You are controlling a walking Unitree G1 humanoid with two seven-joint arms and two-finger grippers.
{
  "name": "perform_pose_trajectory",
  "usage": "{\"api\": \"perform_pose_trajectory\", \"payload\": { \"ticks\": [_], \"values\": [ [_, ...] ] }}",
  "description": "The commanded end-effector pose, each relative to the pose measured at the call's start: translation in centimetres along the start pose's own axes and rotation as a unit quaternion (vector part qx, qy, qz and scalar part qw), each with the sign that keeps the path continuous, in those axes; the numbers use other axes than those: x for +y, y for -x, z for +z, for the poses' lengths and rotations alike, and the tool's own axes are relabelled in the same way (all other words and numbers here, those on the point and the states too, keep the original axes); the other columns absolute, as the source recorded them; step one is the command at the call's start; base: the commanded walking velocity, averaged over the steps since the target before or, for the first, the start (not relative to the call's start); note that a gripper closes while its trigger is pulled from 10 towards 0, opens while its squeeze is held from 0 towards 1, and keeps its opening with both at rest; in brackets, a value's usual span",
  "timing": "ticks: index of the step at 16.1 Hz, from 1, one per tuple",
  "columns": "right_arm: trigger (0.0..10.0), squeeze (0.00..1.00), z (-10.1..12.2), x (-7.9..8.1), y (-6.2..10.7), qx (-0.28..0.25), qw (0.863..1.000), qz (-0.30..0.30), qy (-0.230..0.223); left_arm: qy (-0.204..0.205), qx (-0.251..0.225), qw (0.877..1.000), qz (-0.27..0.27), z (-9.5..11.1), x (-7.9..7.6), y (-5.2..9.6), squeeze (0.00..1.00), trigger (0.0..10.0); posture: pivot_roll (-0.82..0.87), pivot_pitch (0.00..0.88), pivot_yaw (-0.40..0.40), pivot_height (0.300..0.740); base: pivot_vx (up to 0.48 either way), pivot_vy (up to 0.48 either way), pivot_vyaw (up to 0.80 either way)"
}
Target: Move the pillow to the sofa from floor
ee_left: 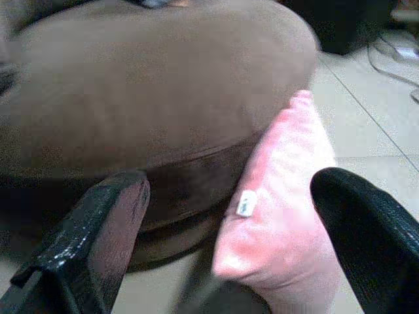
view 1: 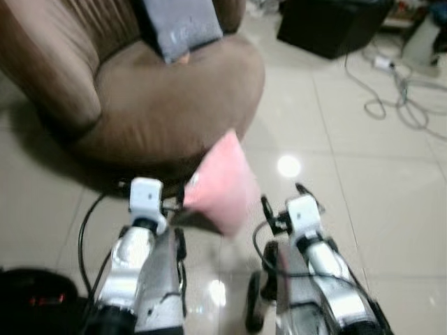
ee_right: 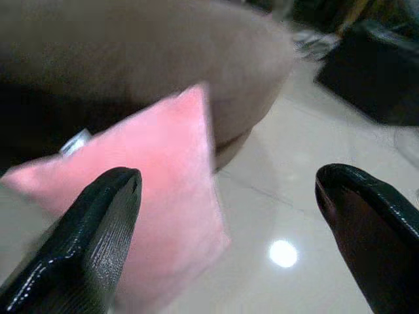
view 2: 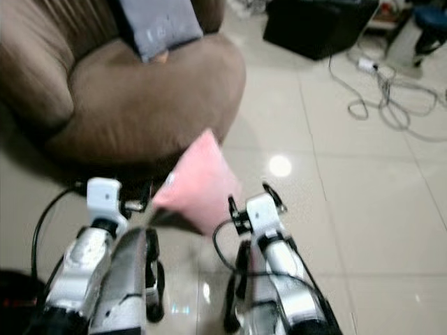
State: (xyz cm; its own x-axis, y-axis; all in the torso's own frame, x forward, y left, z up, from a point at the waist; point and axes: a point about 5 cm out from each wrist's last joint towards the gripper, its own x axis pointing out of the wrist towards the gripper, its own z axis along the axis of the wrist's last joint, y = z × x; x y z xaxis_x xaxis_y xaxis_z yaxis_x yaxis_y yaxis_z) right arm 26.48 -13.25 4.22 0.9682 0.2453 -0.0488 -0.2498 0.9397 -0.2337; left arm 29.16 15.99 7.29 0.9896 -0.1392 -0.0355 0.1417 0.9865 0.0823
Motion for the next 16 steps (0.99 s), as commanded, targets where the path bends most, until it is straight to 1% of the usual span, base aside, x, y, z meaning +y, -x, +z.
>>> {"api": "perform_pose_trajectory", "payload": {
  "ticks": [1,3,4,9,14,15,16],
  "values": [
    [10.0,0.0,0.44,-0.19,-0.28,-0.006,1.0,0.0,0.0,0.009,0.035,0.999,-0.003,-1.66,-0.31,0.88,0.0,10.0,0.2,0.288,-0.087,0.518,0.0,0.0,0.0],
    [10.0,0.0,0.41,-0.19,-0.25,-0.004,1.0,-0.003,-0.011,0.003,0.033,0.999,-0.001,-1.56,-0.3,0.84,0.0,10.0,0.2,0.29,-0.087,0.498,0.0,0.0,0.0],
    [10.0,0.0,0.34,-0.24,-0.27,0.001,1.0,-0.004,-0.008,-0.004,0.035,0.999,-0.004,-1.51,-0.31,0.72,0.0,10.0,0.2,0.291,-0.088,0.488,0.0,0.0,0.0],
    [10.0,0.0,0.41,-0.32,-0.32,0.0,1.0,-0.008,-0.004,-0.011,0.035,0.999,-0.01,-1.37,-0.38,0.59,0.0,10.0,0.2,0.292,-0.085,0.488,0.0,0.0,0.0],
    [10.0,0.0,0.13,-0.26,-0.4,0.014,1.0,-0.007,0.007,-0.013,0.036,0.999,-0.01,-1.4,-0.37,0.61,0.0,10.0,0.2,0.294,-0.085,0.488,0.0,0.0,0.0],
    [10.0,0.0,-0.02,-0.04,-0.16,0.015,1.0,-0.003,-0.004,-0.016,0.047,0.999,-0.014,-1.75,-0.58,0.73,0.0,10.0,0.19,0.308,-0.086,0.473,0.0,0.0,0.0],
    [10.0,0.0,-0.04,-0.02,-0.1,0.015,1.0,-0.003,-0.004,-0.021,0.049,0.998,-0.016,-1.79,-0.6,0.76,0.0,10.0,0.19,0.306,-0.086,0.473,0.0,0.0,0.0]
  ]
}}
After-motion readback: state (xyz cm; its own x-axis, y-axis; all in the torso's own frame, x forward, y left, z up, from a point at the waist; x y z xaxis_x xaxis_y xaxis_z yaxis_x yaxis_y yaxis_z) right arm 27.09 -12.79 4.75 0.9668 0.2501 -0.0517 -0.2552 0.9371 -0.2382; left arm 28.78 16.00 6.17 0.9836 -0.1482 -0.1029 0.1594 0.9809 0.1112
